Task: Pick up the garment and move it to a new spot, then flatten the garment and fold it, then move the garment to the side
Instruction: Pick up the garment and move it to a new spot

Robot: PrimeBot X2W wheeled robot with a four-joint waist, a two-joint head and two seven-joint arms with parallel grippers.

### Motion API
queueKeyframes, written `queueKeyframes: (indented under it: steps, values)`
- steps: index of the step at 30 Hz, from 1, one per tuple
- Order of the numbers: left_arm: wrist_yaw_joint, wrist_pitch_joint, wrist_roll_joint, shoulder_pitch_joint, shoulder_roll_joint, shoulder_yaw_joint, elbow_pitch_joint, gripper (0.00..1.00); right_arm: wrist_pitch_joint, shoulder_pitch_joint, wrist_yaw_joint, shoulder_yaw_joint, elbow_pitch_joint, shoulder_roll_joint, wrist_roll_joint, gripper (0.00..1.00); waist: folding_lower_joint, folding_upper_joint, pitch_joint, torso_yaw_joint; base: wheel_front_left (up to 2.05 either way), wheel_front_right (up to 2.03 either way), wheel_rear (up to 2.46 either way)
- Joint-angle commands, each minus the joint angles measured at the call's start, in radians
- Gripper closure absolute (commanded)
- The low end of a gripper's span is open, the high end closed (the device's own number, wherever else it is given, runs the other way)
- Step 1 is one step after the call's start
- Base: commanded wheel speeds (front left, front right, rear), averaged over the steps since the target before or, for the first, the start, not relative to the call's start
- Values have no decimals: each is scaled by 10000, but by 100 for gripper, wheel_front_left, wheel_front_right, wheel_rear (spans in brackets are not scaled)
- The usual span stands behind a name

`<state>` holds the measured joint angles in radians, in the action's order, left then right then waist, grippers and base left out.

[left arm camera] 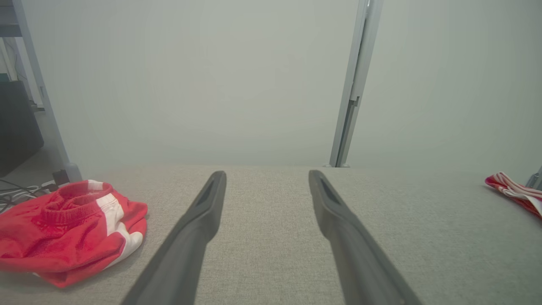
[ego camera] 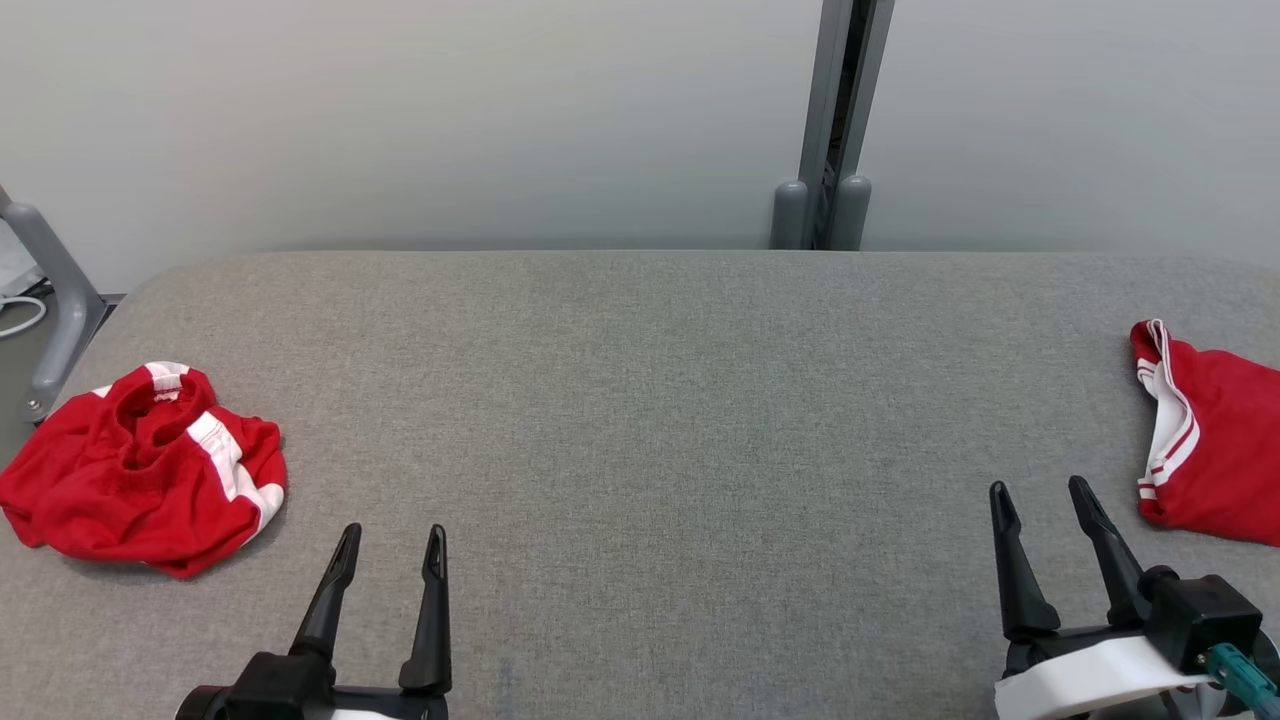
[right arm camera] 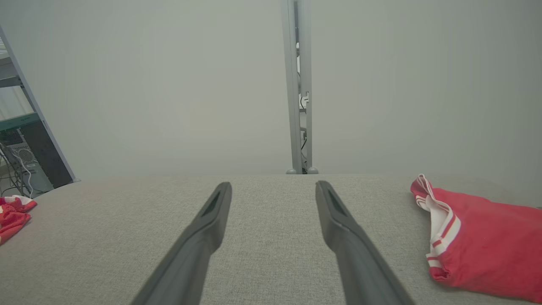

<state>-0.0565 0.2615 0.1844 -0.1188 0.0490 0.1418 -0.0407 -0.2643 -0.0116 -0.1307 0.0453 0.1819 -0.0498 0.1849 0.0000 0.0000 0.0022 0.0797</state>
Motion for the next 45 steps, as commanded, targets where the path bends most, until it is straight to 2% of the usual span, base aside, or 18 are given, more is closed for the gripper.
queueKeyframes:
  steps: [1, 8, 13, 27, 35, 45]
  values:
    - [31, 35, -63, 11, 34, -14, -16, 0, -9, -54, -2, 15, 40, -29, 37, 0, 0, 0, -6, -2, 0, 0, 0]
    - [-3, 35, -51, 74, 34, 65, 8, 0, -10, -38, -2, 73, 80, -28, 63, 0, 0, 0, 23, 65, 0, 0, 0]
    - [84, 35, -56, 275, 36, 127, -57, 0, -10, -49, -2, 149, 101, -27, 66, 0, 0, 0, 152, 467, 0, 0, 0]
    - [78, 35, -195, 8, 36, 34, -22, 0, -10, -16, -2, 914, 230, -34, 117, 0, 0, 0, 10, 2854, 0, 0, 0]
    - [217, 35, -348, -189, 36, -239, 72, 0, -10, 27, -2, 1357, 364, -35, 389, 0, 0, 0, -205, 3866, 0, 0, 0]
    - [79, 35, -431, -367, 31, -422, 302, 0, -10, -341, -2, 1857, 653, -45, 541, 0, 0, 0, -118, 4098, 0, 0, 0]
